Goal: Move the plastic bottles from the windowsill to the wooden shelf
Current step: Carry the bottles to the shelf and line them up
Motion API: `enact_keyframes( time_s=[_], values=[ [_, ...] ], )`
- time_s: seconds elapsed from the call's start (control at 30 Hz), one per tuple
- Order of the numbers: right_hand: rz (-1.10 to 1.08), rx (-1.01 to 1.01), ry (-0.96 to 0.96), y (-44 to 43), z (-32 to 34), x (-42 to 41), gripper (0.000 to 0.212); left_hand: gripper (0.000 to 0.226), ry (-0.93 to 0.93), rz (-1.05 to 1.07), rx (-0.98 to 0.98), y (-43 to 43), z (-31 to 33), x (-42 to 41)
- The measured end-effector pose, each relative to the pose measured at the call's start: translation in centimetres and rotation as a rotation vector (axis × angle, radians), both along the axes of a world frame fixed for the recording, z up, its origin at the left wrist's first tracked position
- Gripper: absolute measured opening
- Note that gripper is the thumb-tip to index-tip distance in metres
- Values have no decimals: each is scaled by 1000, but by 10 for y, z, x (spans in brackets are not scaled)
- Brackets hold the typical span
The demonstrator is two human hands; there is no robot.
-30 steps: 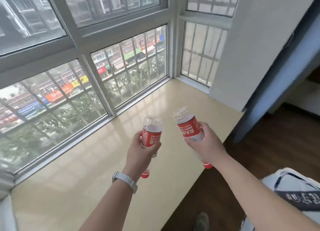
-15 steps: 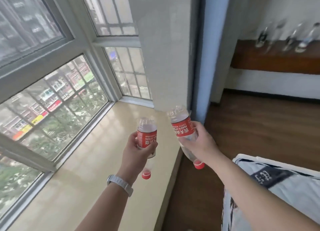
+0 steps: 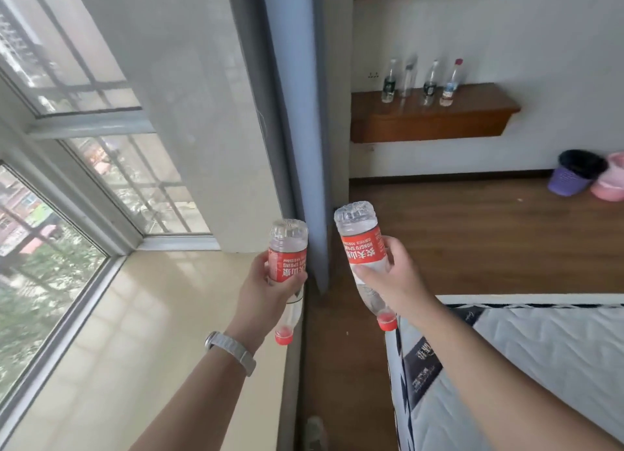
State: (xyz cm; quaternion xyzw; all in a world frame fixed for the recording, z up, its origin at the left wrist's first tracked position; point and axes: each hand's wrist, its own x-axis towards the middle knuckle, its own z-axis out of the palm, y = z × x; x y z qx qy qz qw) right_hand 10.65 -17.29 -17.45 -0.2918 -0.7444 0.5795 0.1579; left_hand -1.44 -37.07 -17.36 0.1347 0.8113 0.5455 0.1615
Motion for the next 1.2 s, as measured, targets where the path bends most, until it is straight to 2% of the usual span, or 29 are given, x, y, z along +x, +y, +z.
enact_keyframes(
  time_s=[0.3,0.7,1.2],
  values=[
    [-131,20,-35,24,10,-56,49,46,-18,-155,42,50,2,-77],
    [-188,147,-134,67,34,-148,48,52,24,-215,74,103,3,-200],
    [-361,90,-72,160,35,-158,50,56,77,-416,30,216,21,-235]
  ],
)
